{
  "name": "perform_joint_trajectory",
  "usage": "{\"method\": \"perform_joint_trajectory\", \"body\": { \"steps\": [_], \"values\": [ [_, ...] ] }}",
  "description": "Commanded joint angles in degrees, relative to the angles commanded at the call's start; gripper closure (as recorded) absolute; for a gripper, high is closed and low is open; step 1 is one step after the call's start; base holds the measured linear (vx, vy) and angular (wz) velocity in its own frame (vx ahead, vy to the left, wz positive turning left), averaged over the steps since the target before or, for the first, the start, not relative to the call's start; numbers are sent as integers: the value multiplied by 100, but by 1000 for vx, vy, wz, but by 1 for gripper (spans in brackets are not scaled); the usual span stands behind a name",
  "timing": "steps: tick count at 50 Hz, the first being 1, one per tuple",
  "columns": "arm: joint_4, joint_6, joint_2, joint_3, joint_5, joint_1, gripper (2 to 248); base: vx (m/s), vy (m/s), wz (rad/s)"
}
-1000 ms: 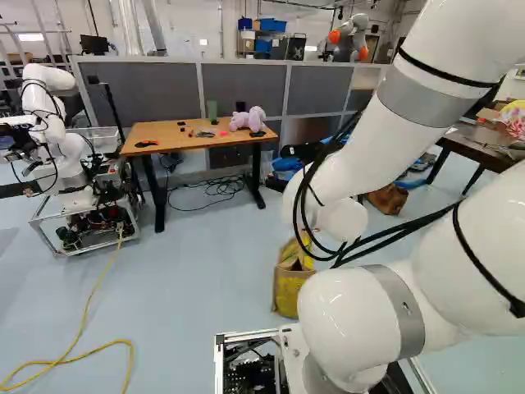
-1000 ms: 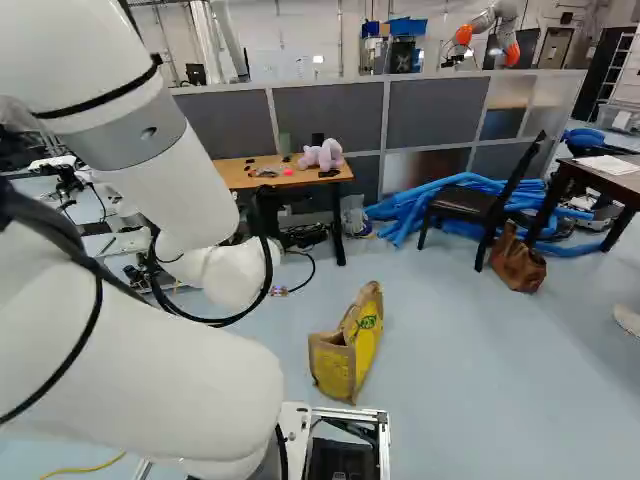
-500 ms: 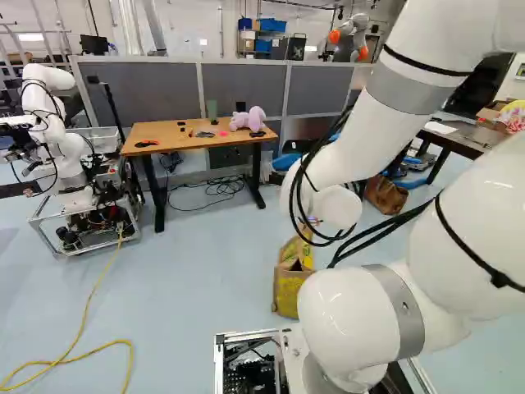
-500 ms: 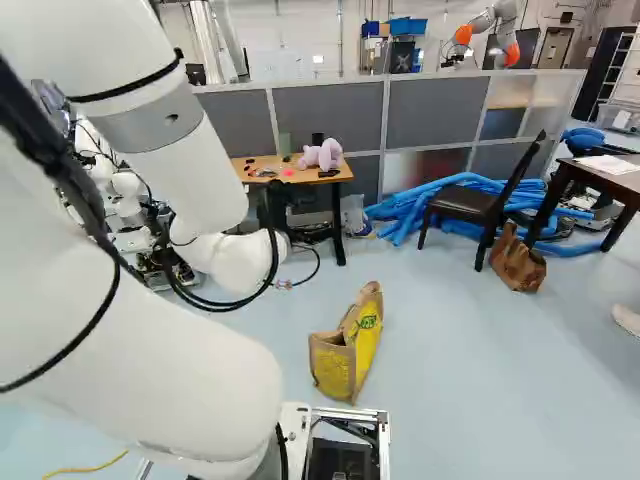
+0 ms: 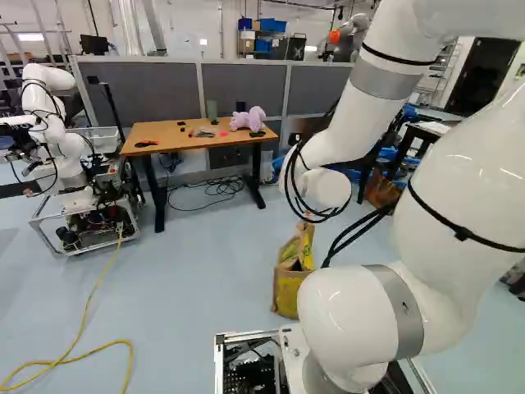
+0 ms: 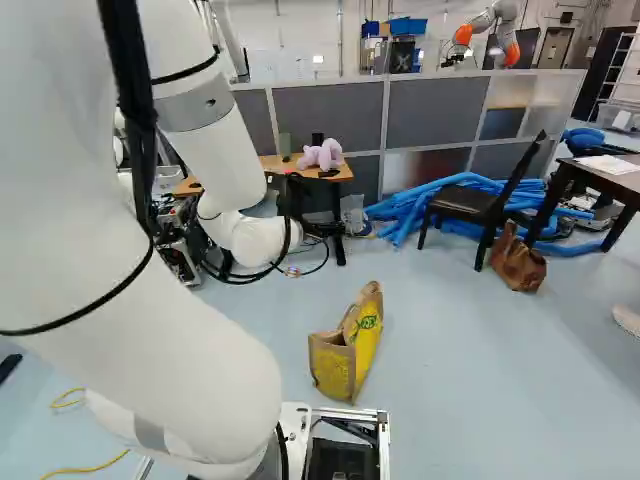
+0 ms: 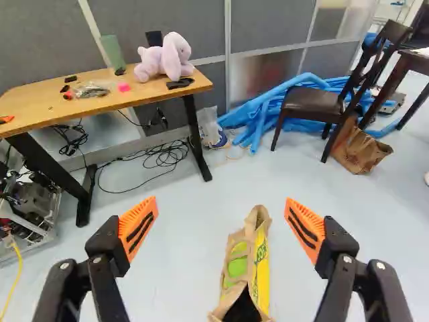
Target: Pick up the bag on the ground and place it on the table
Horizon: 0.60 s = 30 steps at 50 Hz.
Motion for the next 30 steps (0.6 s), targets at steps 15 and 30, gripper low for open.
{"method": "perform_joint_trajectory", "body": {
  "steps": [15,30],
  "values": [
    [315,0,-459,-471,-313,-111,3,0,0,0],
    [631,0,-894,-941,-681,-213,3,0,0,0]
  ]
}}
